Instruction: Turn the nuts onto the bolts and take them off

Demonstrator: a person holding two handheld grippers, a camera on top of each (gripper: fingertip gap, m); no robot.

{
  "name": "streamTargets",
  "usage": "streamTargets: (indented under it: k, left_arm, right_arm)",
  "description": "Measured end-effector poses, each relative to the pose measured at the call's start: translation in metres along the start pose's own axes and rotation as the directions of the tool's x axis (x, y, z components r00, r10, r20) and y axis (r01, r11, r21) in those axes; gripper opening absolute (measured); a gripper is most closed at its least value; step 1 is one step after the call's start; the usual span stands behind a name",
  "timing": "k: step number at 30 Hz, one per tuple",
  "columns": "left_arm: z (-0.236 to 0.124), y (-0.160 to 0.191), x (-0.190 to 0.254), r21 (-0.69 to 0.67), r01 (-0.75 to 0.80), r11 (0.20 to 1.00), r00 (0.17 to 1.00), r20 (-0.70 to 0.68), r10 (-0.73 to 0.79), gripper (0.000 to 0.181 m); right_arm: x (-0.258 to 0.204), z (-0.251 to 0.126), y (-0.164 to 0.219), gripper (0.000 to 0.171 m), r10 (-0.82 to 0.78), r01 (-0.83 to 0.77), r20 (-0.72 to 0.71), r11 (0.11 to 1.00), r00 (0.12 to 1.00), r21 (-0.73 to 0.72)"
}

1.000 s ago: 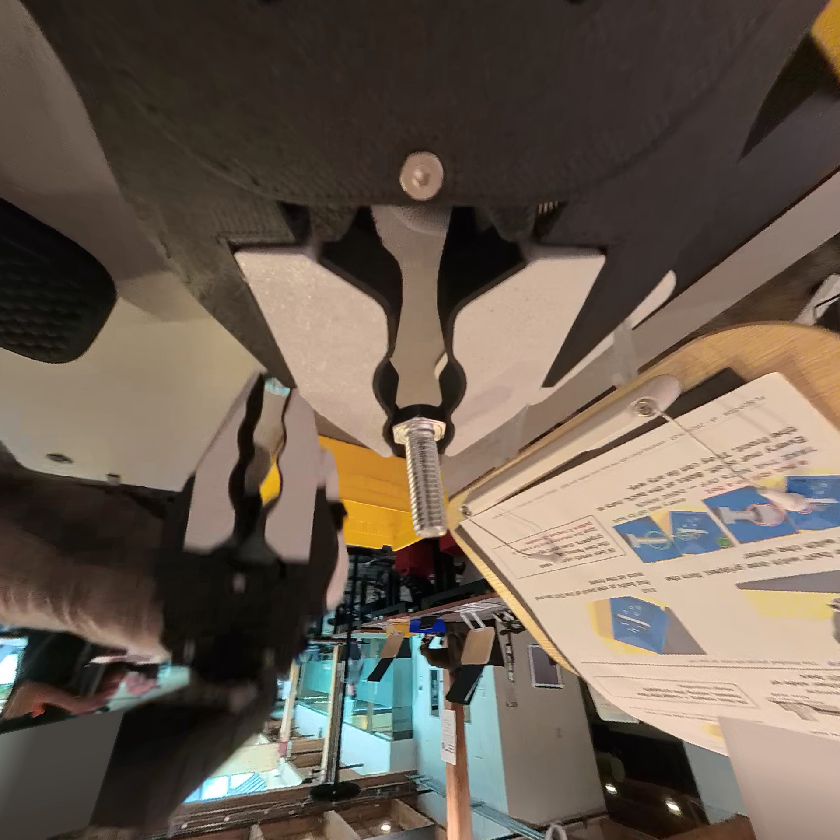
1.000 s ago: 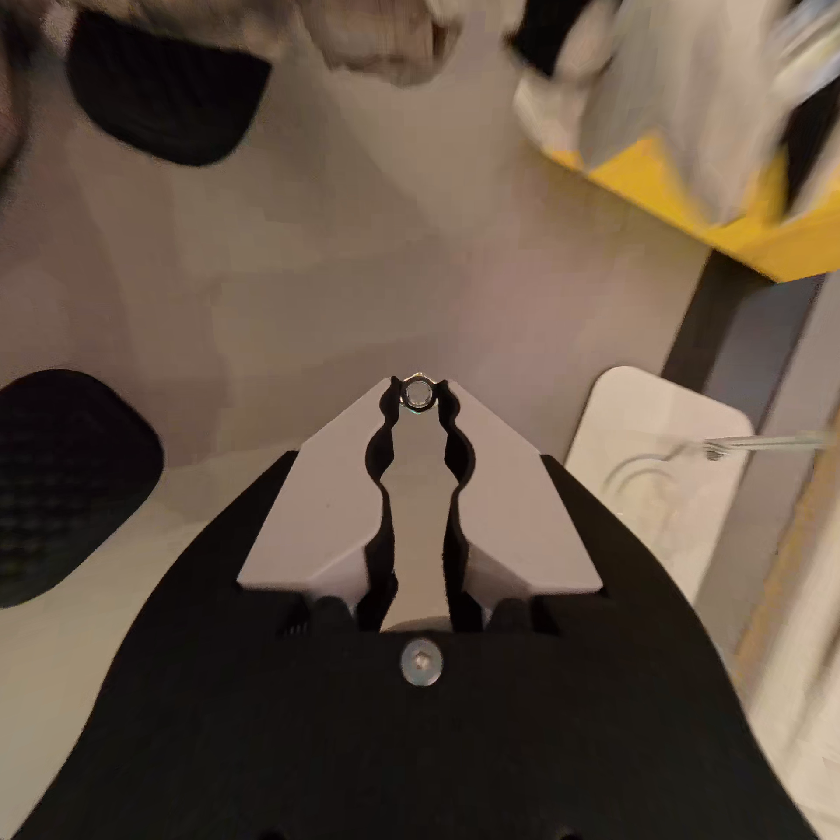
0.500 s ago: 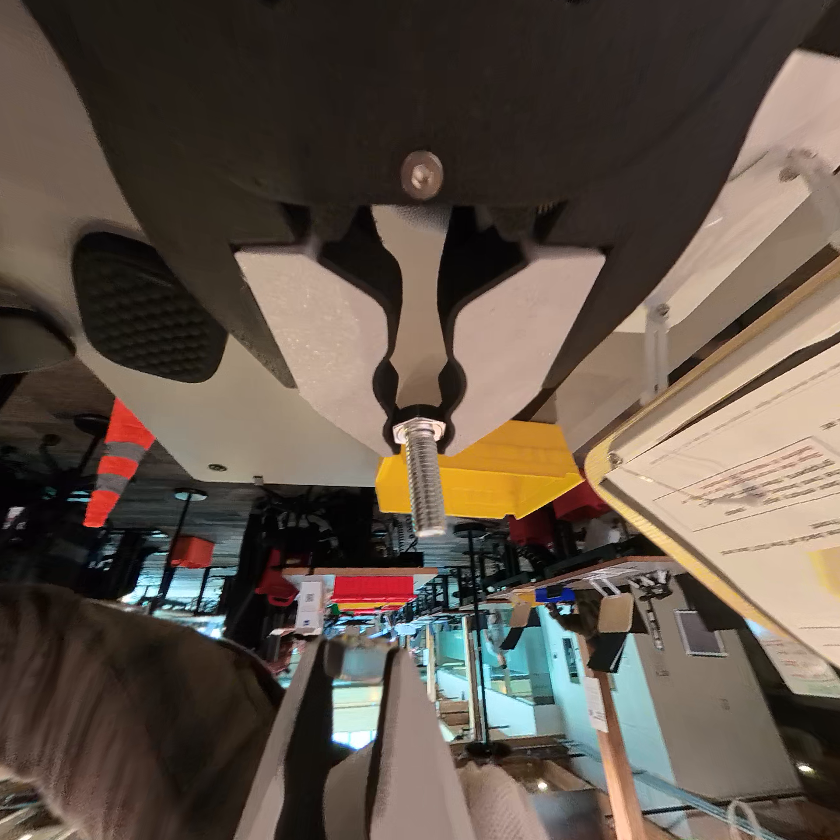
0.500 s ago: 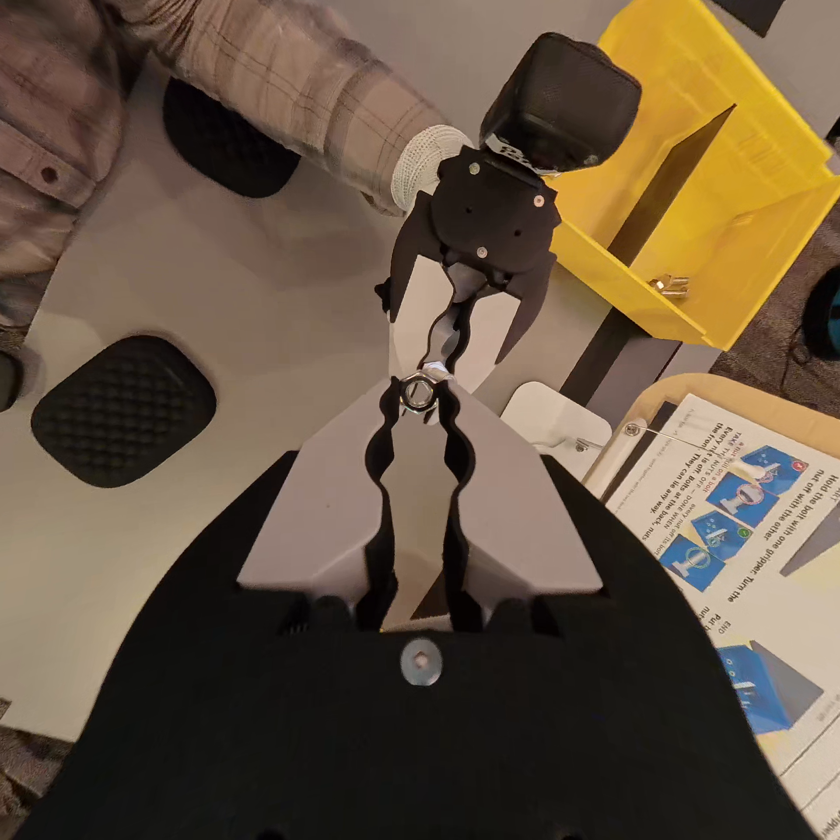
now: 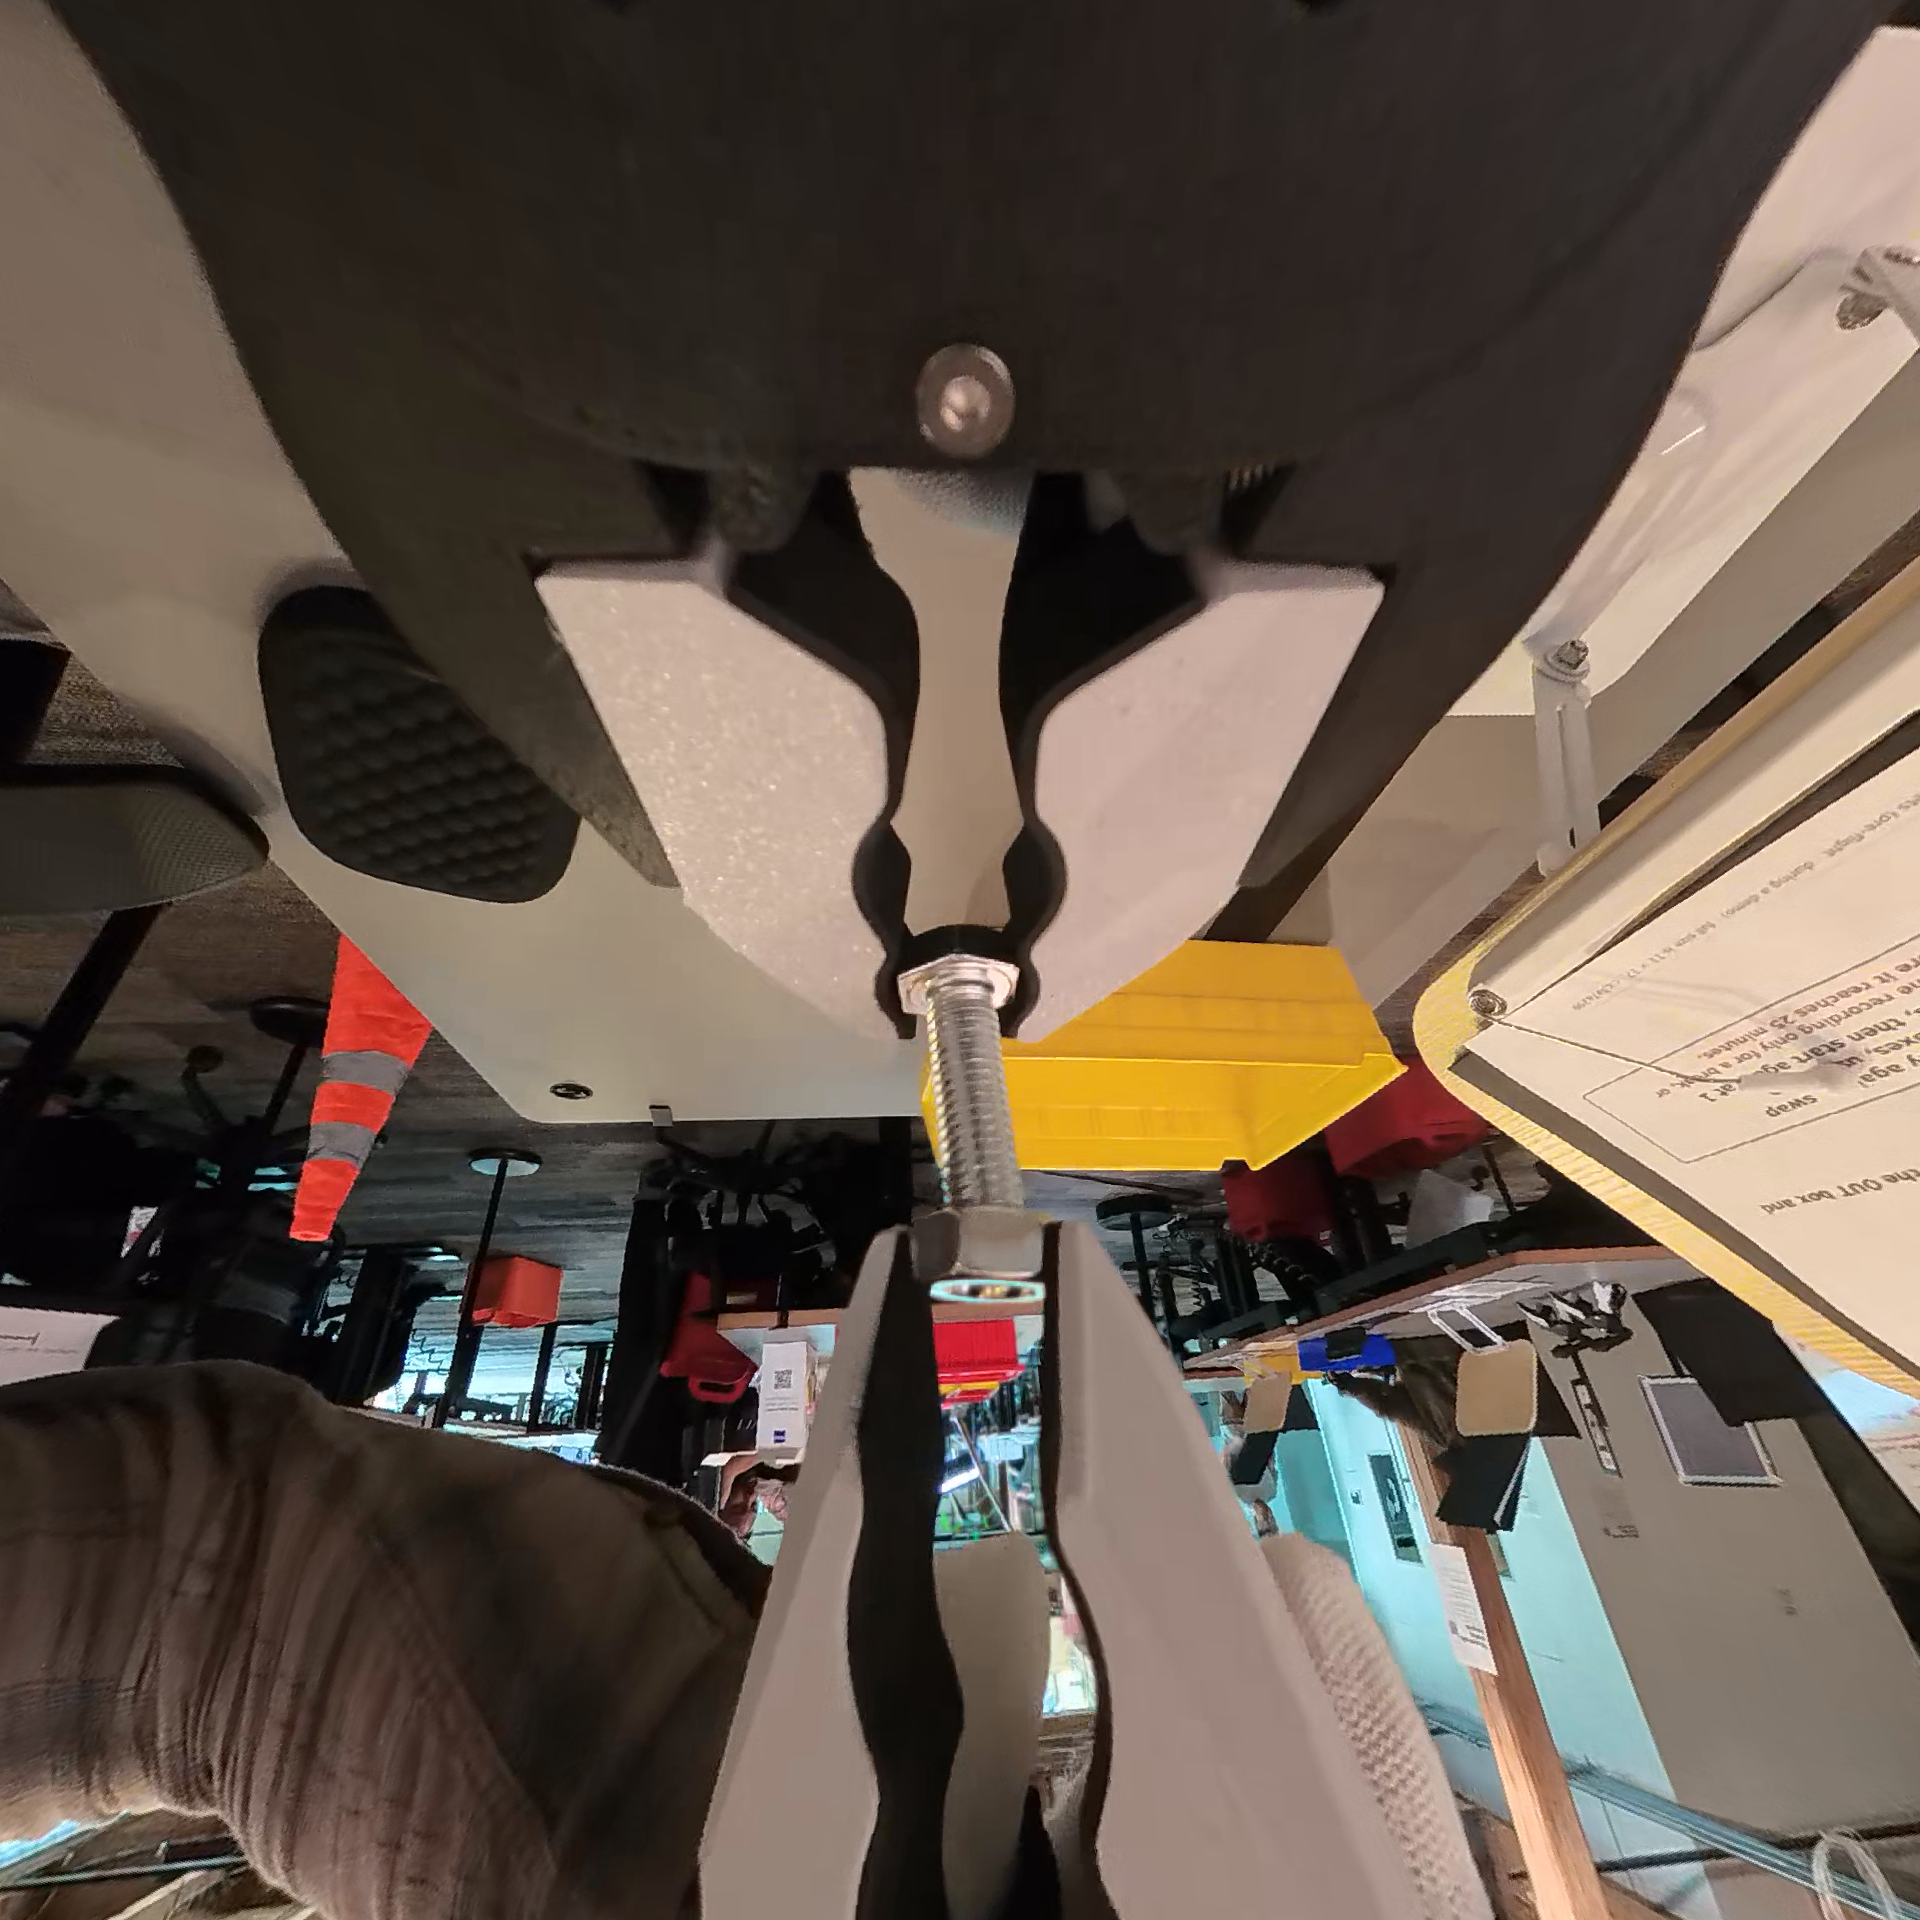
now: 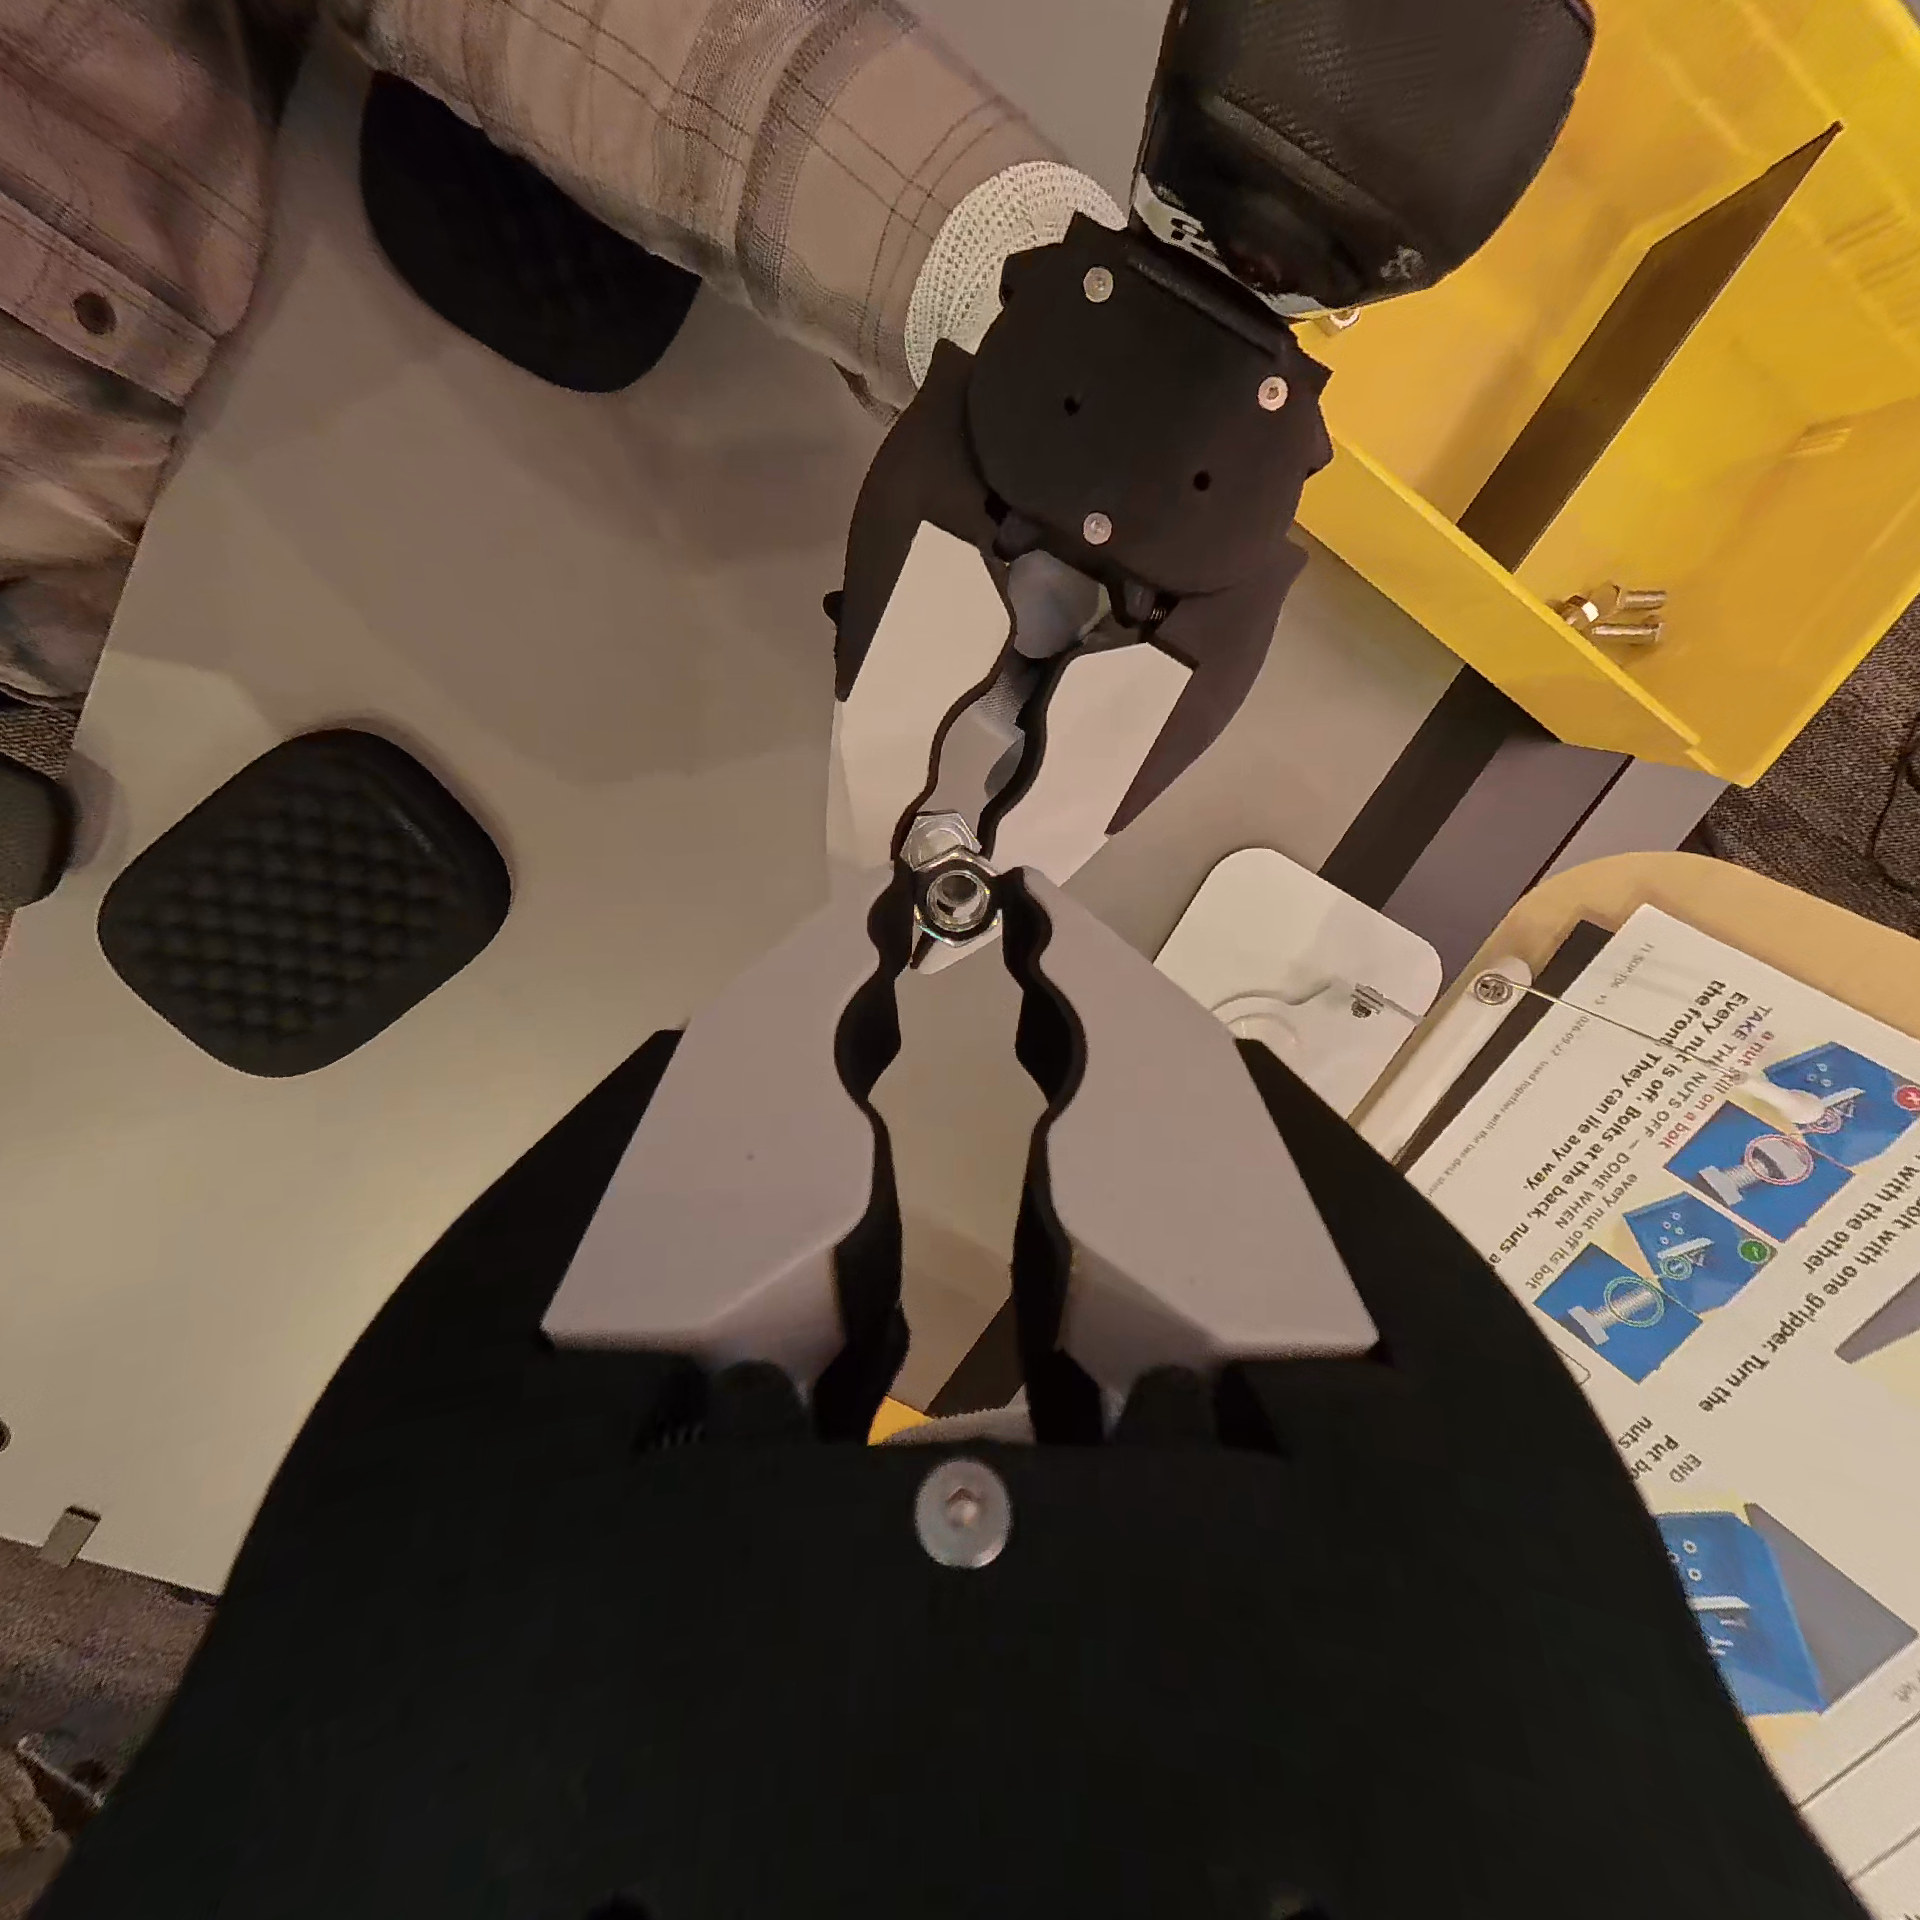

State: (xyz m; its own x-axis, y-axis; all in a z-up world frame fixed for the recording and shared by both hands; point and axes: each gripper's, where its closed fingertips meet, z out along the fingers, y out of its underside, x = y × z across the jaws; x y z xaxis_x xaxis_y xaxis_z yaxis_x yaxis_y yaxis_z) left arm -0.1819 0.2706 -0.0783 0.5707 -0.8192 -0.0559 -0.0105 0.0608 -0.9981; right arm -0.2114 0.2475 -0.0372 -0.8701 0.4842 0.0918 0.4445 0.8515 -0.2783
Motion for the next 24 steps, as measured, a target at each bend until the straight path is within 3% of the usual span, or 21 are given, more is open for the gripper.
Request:
streamTargets:
  k: [11,24]
  left_arm:
    - [0.006,0.004,-0.008,-0.002,-0.011,1.0,0.999,0.051,0.011,0.015]
    - [0.012,0.015,-0.035,-0.068,-0.015,0.998,0.973,0.229,0.03,0.015]
  right_arm:
    - [0.003,0.004,0.007,0.015,0.037,-0.037,-0.004,0.999,0.999,0.034]
    - [0.019,0.008,0.027,0.015,0.167,-0.167,-0.071,0.986,0.983,-0.006]
